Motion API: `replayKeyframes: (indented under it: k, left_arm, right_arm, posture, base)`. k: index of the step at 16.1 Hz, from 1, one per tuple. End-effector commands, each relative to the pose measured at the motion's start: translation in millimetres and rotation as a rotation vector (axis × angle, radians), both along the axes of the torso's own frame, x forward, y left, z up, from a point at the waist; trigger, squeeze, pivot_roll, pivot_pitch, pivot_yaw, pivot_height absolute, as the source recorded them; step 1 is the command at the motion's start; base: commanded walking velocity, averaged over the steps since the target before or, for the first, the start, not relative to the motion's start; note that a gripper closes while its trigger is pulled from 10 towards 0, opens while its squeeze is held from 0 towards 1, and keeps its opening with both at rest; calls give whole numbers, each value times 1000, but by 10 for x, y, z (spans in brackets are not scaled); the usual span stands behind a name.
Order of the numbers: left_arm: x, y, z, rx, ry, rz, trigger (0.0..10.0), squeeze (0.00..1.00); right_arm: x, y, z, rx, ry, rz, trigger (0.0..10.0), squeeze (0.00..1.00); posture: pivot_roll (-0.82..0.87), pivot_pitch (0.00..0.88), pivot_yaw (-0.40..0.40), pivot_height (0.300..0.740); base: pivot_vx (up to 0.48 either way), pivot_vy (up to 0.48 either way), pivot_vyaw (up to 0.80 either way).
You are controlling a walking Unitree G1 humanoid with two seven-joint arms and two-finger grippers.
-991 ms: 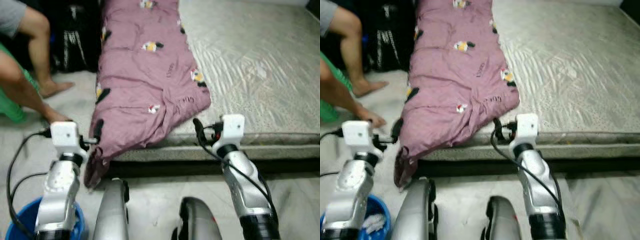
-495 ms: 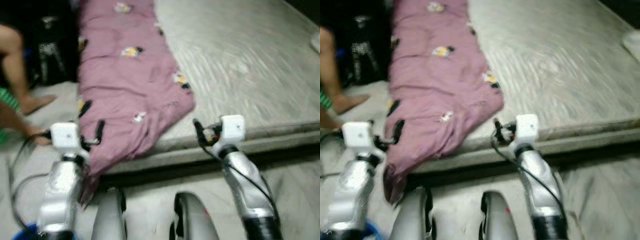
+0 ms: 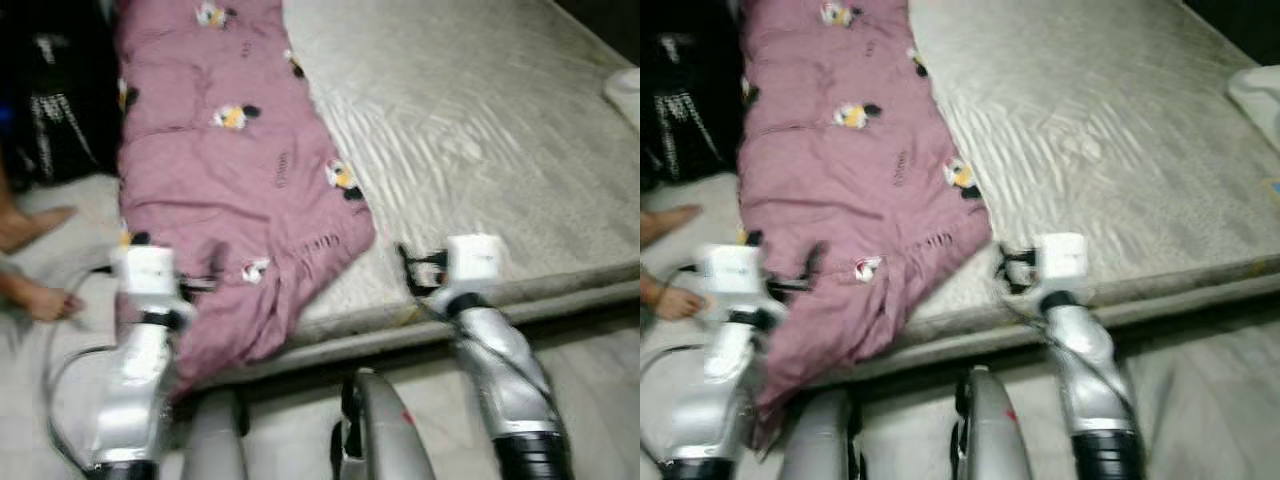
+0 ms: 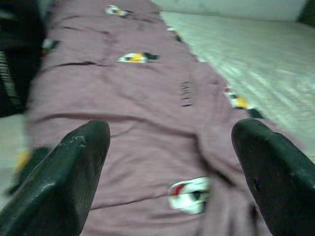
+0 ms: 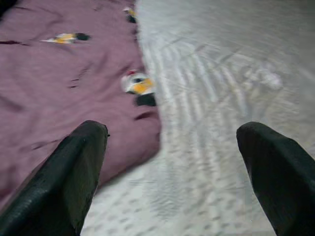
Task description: Clean up the room
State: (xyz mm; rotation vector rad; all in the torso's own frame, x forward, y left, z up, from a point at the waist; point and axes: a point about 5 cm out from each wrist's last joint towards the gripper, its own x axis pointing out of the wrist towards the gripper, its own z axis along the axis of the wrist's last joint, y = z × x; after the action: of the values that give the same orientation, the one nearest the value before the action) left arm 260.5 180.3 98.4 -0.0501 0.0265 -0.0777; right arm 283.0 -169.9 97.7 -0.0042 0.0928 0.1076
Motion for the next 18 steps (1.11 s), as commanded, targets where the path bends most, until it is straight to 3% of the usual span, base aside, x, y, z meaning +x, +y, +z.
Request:
replayKeyframes:
  k: [1, 8, 14, 18]
  left_arm:
    - [-37, 119, -20, 23, 16, 39, 10000, 0]
    - [4, 218, -70, 26, 47, 102, 10000, 0]
    - [37, 376, -148, 7, 117, 239, 10000, 0]
    - [62, 522, -153, 0, 124, 343, 10000, 0]
  right_arm:
    - [9, 93, 26, 12, -10, 31, 10000, 0]
    - [1, 118, 22, 3, -10, 55, 10000, 0]
    - [-46, 80, -3, 17, 17, 46, 10000, 0]
    - [-79, 77, -6, 24, 25, 56, 10000, 0]
  posture:
    - [-16, 138, -61, 625]
    - [-17, 136, -64, 625]
    - [-29, 155, -65, 625]
    - [-37, 175, -72, 581]
  base:
    - [0, 0, 0]
    - [0, 0, 689]
    - [0, 0, 0]
    - [0, 0, 0]
